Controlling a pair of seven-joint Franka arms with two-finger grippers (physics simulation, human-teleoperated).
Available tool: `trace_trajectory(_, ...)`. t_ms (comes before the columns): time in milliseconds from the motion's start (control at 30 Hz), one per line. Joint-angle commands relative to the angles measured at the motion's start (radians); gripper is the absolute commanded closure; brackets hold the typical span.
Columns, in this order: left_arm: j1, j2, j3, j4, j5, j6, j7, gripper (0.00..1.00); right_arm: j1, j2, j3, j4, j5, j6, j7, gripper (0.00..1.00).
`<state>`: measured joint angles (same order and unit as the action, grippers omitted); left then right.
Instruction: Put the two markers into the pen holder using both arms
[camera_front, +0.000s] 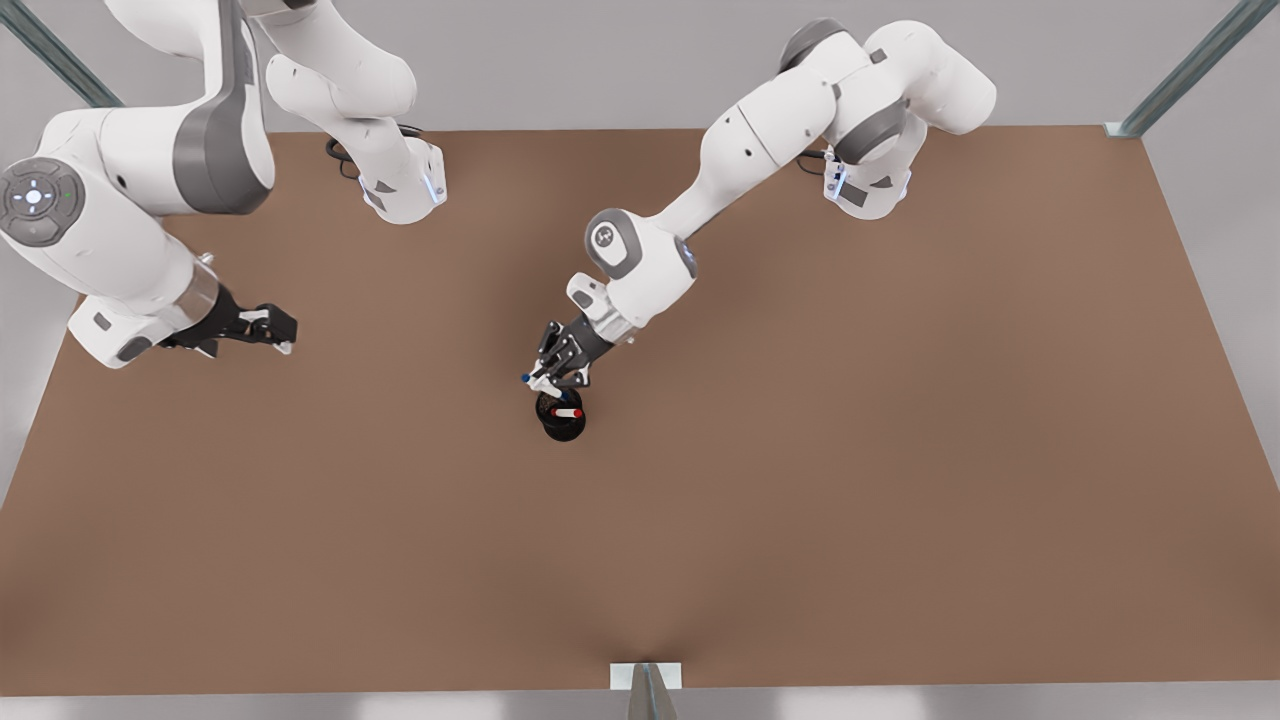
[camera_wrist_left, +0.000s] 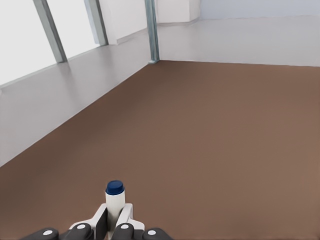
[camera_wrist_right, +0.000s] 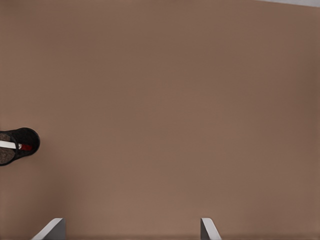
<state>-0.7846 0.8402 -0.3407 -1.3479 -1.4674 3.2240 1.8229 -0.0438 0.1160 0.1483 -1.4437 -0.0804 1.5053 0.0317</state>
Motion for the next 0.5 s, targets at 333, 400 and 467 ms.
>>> trace_trajectory(333, 0.004, 0.03, 0.0, 0.001, -0.002, -0.012, 0.015, 0.0, 0.002, 0.001, 0.001, 0.002, 0.002, 0.0, -0.013, 0.0)
trace_trajectory(400, 0.093, 0.004, -0.003, -0.002, -0.007, -0.029, -0.168, 0.0, 0.002, 0.001, 0.001, 0.002, 0.002, 0.0, -0.013, 0.0)
trace_trajectory(467, 0.267, 0.0, 0.0, -0.002, 0.022, -0.381, -0.431, 0.0, 0.002, 0.001, 0.001, 0.002, 0.002, 0.0, -0.019, 0.0)
